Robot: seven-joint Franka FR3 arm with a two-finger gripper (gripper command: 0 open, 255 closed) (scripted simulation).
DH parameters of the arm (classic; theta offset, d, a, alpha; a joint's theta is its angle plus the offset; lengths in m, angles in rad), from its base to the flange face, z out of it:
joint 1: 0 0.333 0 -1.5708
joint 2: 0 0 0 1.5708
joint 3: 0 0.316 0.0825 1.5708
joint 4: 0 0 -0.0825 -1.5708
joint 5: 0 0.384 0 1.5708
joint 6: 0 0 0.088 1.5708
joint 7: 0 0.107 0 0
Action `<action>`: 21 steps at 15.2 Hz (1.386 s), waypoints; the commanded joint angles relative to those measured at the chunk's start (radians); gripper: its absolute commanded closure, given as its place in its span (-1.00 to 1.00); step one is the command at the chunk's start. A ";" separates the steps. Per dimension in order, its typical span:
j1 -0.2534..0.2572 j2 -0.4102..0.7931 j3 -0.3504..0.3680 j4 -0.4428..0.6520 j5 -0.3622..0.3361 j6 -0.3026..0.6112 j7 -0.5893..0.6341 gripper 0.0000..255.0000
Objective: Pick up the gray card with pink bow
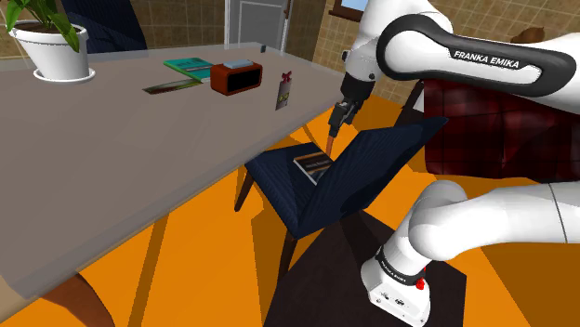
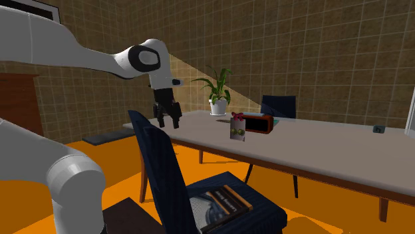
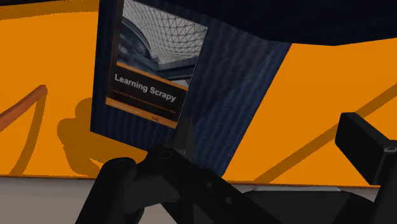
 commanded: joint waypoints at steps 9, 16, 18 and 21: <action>0.004 0.209 -0.178 0.106 0.010 0.212 -0.205 -1.00; 0.044 0.434 -0.328 0.277 0.121 0.334 -0.417 -1.00; 0.058 0.505 -0.369 0.339 0.174 0.352 -0.486 -1.00; 0.075 0.618 -0.427 0.446 0.272 0.363 -0.595 -1.00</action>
